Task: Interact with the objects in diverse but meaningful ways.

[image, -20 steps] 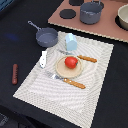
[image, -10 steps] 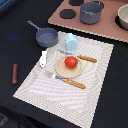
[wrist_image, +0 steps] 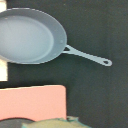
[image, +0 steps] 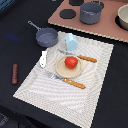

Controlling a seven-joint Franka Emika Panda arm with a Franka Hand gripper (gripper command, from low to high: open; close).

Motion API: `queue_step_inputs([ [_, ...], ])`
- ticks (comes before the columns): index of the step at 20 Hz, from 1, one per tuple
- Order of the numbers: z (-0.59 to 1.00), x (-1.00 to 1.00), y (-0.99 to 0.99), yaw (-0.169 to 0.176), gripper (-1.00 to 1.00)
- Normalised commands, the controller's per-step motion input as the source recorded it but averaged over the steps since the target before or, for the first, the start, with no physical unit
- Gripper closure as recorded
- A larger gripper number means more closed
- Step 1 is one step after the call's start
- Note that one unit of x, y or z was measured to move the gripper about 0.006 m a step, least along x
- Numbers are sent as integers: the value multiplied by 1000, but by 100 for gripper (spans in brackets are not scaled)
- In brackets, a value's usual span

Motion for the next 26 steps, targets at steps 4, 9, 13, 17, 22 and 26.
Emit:
queue_step_inputs([
  [4, 0, 669, -19, 0, -100],
  [9, -73, 597, -149, 21, -100],
  [13, -114, 509, -241, 37, -100],
  [17, -189, 399, -409, 100, -100],
  [22, -167, 467, -399, 111, -100],
  [26, -140, 416, -275, 92, -100],
])
